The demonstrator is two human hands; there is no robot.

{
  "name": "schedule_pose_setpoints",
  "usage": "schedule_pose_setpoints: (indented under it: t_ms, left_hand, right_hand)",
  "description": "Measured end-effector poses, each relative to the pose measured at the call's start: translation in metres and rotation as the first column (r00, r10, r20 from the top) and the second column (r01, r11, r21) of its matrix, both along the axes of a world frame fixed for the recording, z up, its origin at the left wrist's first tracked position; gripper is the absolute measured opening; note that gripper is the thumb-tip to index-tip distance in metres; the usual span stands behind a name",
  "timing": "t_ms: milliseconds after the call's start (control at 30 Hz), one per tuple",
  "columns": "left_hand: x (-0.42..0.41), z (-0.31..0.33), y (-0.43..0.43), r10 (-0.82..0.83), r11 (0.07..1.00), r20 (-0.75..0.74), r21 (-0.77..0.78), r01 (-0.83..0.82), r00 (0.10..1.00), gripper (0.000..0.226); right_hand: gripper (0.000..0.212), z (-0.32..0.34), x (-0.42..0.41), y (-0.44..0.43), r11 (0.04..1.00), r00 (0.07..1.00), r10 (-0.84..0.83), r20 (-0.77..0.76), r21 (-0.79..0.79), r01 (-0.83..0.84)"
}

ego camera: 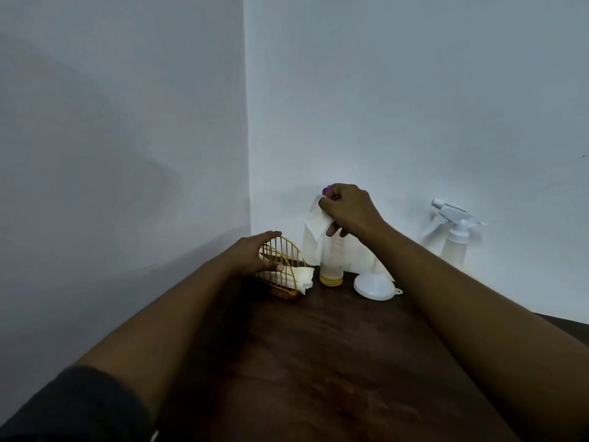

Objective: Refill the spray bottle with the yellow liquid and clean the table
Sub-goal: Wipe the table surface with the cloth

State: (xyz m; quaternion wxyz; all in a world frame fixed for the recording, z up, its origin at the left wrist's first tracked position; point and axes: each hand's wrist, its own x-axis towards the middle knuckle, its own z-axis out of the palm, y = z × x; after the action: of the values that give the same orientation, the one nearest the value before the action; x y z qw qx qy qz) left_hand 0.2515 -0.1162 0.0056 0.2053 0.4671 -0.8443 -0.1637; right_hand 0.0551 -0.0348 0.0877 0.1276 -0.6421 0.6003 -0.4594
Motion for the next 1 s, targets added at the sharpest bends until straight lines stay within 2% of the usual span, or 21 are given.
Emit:
schedule_pose_setpoints:
  t_ms: [67,300,533,567,633,700,767,833,1000]
  left_hand:
    - [-0.007,0.003,-0.013,0.027,0.999,0.043,0.025,-0.028,0.999,0.08]
    - [-0.025,0.006,-0.055,0.077,0.994,0.087,0.073,-0.083,0.993,0.084]
    - [-0.031,0.008,-0.049,0.116,0.989,0.158,0.068,-0.128,0.981,0.095]
    - [-0.034,0.009,-0.039,0.116,0.992,0.11,0.046,-0.122,0.987,0.098]
    - [-0.046,0.015,-0.007,0.027,0.999,-0.134,0.037,-0.022,0.991,0.095]
    - [-0.061,0.022,0.036,-0.156,0.971,-0.44,0.096,0.219,0.885,0.079]
    - [-0.069,0.024,0.088,-0.248,0.878,-0.627,0.177,0.445,0.739,0.056]
    - [-0.068,0.021,0.134,-0.255,0.811,-0.689,0.229,0.538,0.678,0.039]
    - [-0.058,0.015,0.229,-0.236,0.8,-0.697,0.257,0.543,0.678,0.015]
  right_hand:
    - [0.014,0.002,-0.008,0.004,1.0,0.998,0.001,0.064,0.01,-0.002]
    - [0.01,-0.009,-0.034,0.008,0.997,0.992,-0.012,0.123,0.077,0.003]
    - [0.013,-0.011,-0.041,0.023,0.956,0.954,0.044,0.296,0.264,-0.126]
    - [0.013,-0.009,-0.042,0.03,0.951,0.952,0.055,0.301,0.274,-0.142]
    - [0.013,-0.005,-0.043,0.047,0.945,0.943,0.076,0.324,0.28,-0.172]
    - [0.013,0.002,-0.043,0.068,0.941,0.927,0.085,0.365,0.276,-0.195]
    - [0.013,0.01,-0.043,0.097,0.943,0.909,0.081,0.409,0.265,-0.203]
    - [0.014,0.017,-0.042,0.133,0.948,0.897,0.065,0.437,0.254,-0.193]
    - [0.022,0.019,-0.045,0.241,0.953,0.84,-0.008,0.543,0.258,-0.157]
